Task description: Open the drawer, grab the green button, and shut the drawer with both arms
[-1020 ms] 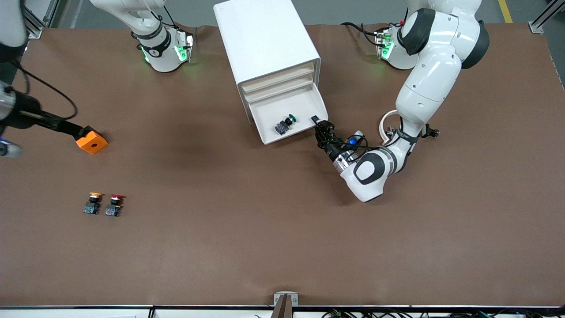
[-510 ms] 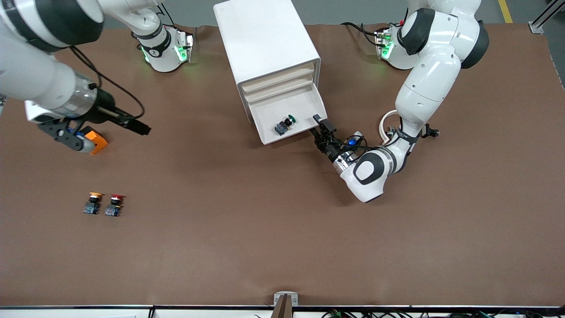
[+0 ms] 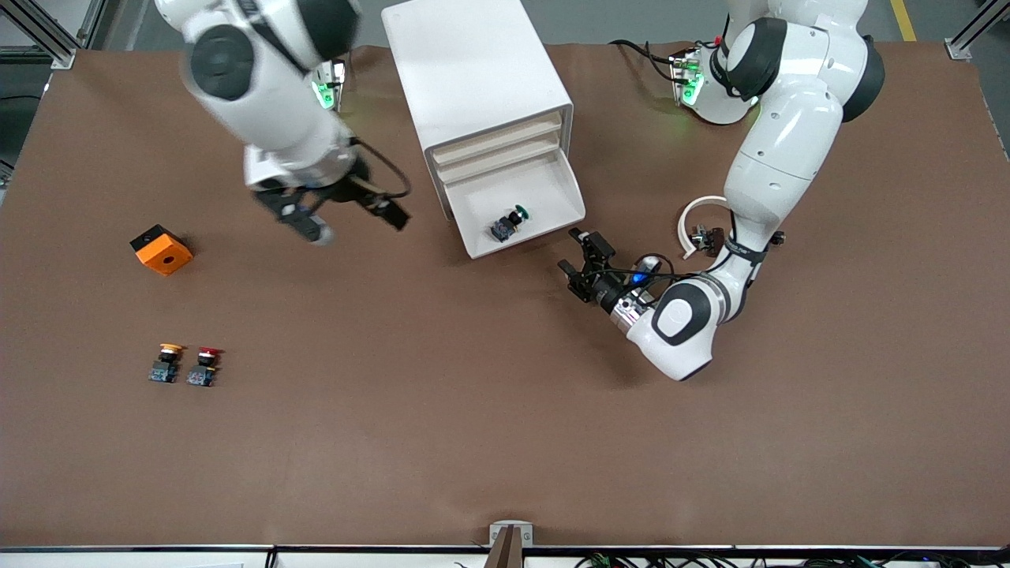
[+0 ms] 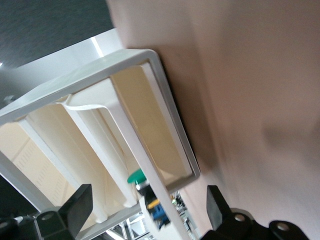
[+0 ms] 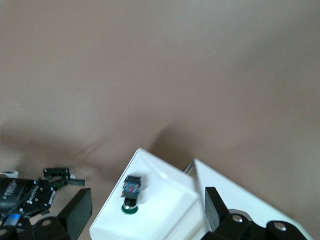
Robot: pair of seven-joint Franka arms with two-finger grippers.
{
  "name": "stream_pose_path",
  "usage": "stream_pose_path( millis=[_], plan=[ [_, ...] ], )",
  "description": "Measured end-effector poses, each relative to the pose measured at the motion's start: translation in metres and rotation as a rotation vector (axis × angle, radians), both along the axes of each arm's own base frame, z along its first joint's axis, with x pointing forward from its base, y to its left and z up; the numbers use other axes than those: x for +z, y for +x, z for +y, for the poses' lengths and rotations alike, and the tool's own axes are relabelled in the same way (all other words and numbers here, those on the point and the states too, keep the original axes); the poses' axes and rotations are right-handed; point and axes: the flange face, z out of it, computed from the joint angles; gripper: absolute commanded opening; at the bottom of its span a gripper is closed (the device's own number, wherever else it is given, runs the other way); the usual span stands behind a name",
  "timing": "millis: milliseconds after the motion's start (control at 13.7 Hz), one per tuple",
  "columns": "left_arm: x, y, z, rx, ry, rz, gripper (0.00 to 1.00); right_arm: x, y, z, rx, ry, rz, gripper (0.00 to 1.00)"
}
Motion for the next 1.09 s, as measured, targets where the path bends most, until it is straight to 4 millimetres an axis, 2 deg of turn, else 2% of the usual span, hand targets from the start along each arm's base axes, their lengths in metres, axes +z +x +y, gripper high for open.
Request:
stream_pose_path(
  millis=[146, 291, 728, 874, 1093],
  plan=[
    [0.013, 0.013, 0.007, -0.006, -0.088, -0.116, 1.00, -0.023, -0.021, 0.038, 0.011, -0.020, 0.004, 1.00],
    [0.024, 0.021, 0.014, -0.062, -0.160, -0.252, 1.00, -0.046, -0.033, 0.065, 0.043, -0.031, 0.007, 1.00],
    [0.022, 0.050, 0.049, -0.321, -0.303, -0.732, 1.00, -0.120, -0.046, 0.115, 0.017, -0.099, -0.049, 1.00],
    [0.030, 0.064, 0.064, -0.375, -0.367, -0.850, 1.00, -0.144, -0.053, 0.130, 0.026, -0.113, -0.052, 1.00],
    [0.055, 0.087, 0.077, -0.469, -0.419, -1.051, 1.00, -0.169, -0.057, 0.142, 0.028, -0.144, -0.080, 1.00]
  ],
)
